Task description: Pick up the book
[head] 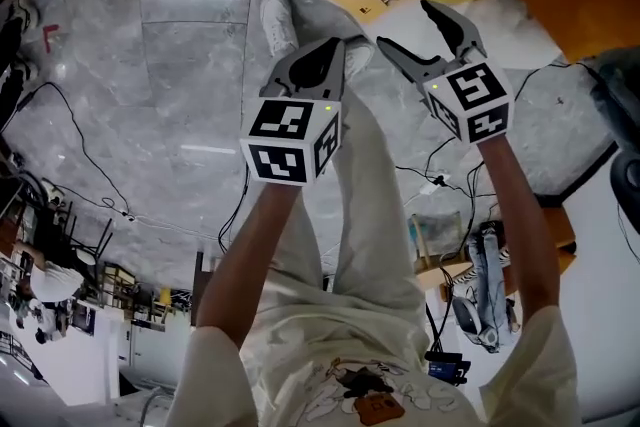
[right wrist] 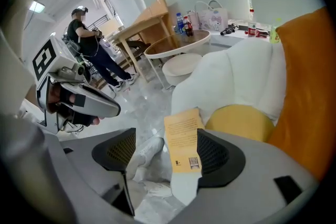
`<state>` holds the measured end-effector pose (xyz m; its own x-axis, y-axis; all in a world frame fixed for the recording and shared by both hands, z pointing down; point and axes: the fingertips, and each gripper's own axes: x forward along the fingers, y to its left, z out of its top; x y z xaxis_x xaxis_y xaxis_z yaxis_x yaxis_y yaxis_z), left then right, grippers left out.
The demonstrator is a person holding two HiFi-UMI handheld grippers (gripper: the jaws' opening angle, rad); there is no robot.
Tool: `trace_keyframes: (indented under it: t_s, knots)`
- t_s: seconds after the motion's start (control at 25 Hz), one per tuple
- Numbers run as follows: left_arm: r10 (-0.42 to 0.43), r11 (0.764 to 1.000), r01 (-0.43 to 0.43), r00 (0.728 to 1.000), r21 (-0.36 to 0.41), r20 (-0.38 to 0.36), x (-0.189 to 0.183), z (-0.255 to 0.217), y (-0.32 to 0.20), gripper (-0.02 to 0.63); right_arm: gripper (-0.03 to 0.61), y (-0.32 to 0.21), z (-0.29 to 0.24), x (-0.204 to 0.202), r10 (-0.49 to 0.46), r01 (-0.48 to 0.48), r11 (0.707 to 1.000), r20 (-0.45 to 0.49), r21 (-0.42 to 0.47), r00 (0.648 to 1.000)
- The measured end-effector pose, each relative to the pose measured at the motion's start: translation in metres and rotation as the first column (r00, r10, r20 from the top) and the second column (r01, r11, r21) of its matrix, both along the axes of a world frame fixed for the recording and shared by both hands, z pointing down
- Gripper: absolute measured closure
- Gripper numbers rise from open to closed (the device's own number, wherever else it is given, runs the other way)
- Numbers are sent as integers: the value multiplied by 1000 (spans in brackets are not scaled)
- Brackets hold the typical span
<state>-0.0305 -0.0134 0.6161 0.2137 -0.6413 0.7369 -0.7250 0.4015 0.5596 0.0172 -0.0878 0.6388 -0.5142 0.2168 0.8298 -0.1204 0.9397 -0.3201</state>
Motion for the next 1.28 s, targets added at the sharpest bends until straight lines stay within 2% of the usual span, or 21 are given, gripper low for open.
trace_keyframes:
  t_s: [0.28, 0.48, 0.84, 1.28]
  knots:
    - [-40, 999, 40, 999, -26, 1, 6, 50, -3, 607, 212, -14, 50, 9, -43, 43, 999, -44, -9, 998]
    - [-36, 998, 37, 999, -42, 17, 8, 84, -6, 607, 212, -19, 83, 9, -60, 59, 998, -37, -12, 998]
    - [-83, 995, 85, 996, -55, 24, 20, 150, -11, 607, 212, -40, 132, -3, -105, 105, 994, -37, 10, 994]
    - [-135, 989, 137, 990, -55, 27, 19, 185, -18, 607, 212, -48, 184, -10, -220, 221, 975, -56, 23, 974]
